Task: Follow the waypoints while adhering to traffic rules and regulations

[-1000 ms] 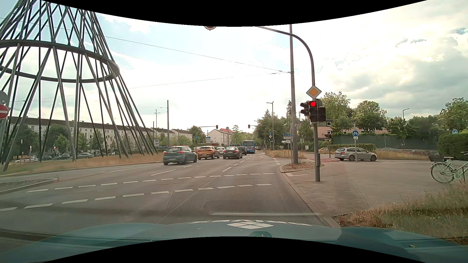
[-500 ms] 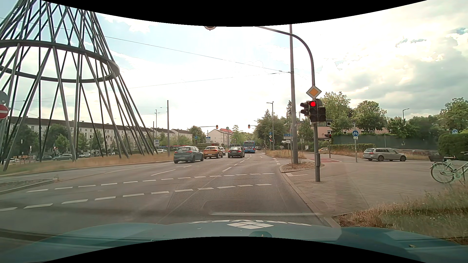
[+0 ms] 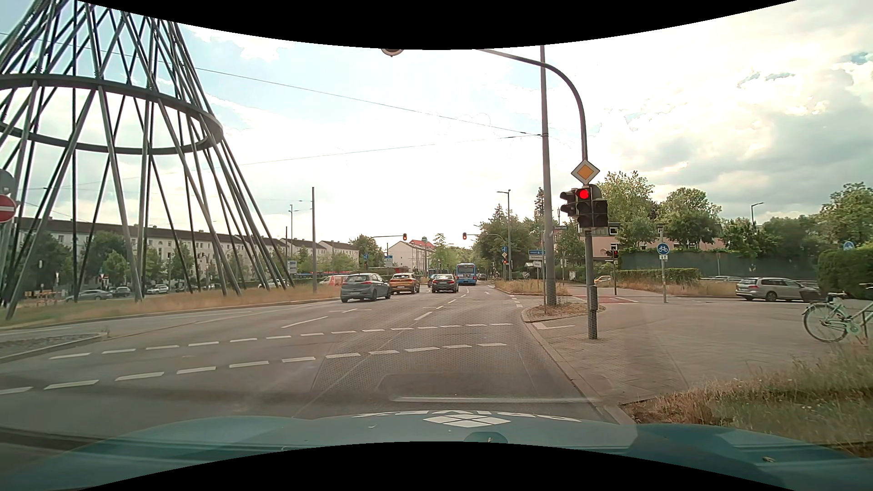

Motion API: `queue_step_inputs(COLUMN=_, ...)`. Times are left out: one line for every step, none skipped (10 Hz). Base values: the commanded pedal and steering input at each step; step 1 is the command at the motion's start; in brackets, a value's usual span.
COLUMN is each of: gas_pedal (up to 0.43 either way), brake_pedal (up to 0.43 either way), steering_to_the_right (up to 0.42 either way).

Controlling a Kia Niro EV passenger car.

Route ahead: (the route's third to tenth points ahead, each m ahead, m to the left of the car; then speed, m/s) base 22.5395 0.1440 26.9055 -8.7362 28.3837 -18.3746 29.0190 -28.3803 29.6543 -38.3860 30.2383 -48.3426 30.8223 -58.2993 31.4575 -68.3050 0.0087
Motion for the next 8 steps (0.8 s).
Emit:
queue_step_inputs(gas_pedal=0.0, brake_pedal=0.311, steering_to_the_right=0.01)
queue_step_inputs(gas_pedal=0.0, brake_pedal=0.311, steering_to_the_right=0.011)
queue_step_inputs(gas_pedal=0.0, brake_pedal=0.311, steering_to_the_right=0.01)
queue_step_inputs(gas_pedal=0.0, brake_pedal=0.311, steering_to_the_right=0.011)
queue_step_inputs(gas_pedal=0.0, brake_pedal=0.311, steering_to_the_right=0.01)
queue_step_inputs(gas_pedal=0.0, brake_pedal=0.311, steering_to_the_right=0.01)
queue_step_inputs(gas_pedal=0.0, brake_pedal=0.311, steering_to_the_right=0.01)
queue_step_inputs(gas_pedal=0.0, brake_pedal=0.311, steering_to_the_right=0.01)
